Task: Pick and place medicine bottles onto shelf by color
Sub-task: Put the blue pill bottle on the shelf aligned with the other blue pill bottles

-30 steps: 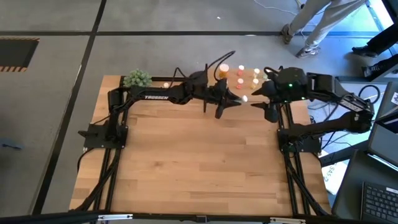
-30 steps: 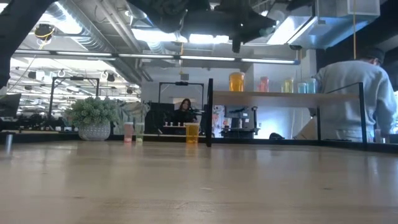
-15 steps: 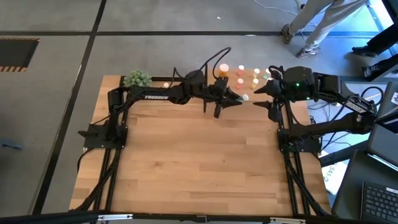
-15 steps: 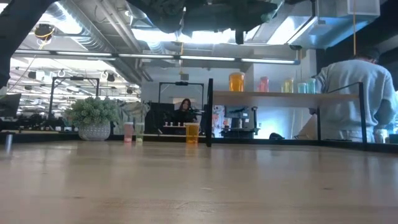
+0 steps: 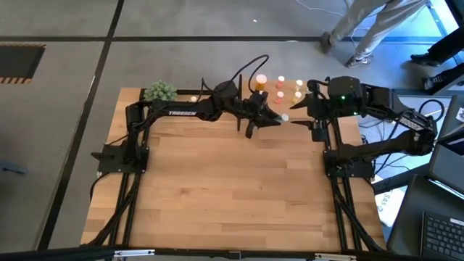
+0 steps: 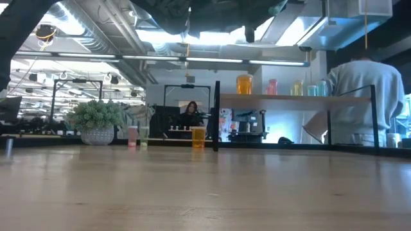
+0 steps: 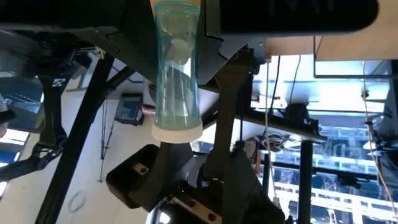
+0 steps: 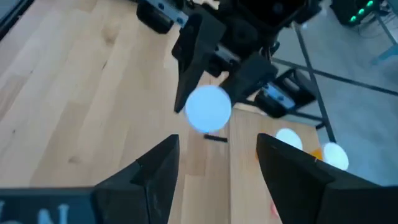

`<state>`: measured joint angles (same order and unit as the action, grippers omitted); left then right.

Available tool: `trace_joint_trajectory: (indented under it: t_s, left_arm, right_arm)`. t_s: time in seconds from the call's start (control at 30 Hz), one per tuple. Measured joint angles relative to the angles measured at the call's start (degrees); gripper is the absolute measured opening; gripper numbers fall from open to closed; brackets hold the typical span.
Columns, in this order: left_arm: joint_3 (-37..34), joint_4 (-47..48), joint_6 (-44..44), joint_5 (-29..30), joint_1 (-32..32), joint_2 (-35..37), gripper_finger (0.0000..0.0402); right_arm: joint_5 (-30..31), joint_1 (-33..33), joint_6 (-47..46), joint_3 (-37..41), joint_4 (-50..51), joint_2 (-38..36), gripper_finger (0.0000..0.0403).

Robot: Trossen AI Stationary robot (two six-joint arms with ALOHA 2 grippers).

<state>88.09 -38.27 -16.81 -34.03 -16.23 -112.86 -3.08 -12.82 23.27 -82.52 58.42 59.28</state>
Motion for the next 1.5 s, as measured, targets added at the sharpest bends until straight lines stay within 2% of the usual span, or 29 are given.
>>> trace_joint_trajectory:
  t_s: [0.37, 0.87, 1.2, 1.5]
  left_arm:
    - [0.0, 0.0, -0.8, -0.5, -0.3, 0.0, 0.0067]
    - [0.0, 0.1, -1.0, -1.1, -1.3, 0.0, 0.0067]
    - [0.0, 0.1, -1.1, -1.1, -1.5, 0.0, 0.0067]
    - [0.0, 0.1, -1.1, -1.1, -1.5, 0.0, 0.0067]
  right_arm:
    - [-0.1, 0.0, 2.8, 0.0, -1.8, 4.7, 0.0217]
    - [-0.1, 0.0, 2.8, 0.0, -3.4, 4.5, 0.0216]
    - [-0.1, 0.0, 2.8, 0.0, -3.6, 4.5, 0.0161]
    - [-0.2, 0.0, 2.8, 0.0, -4.7, 4.5, 0.0151]
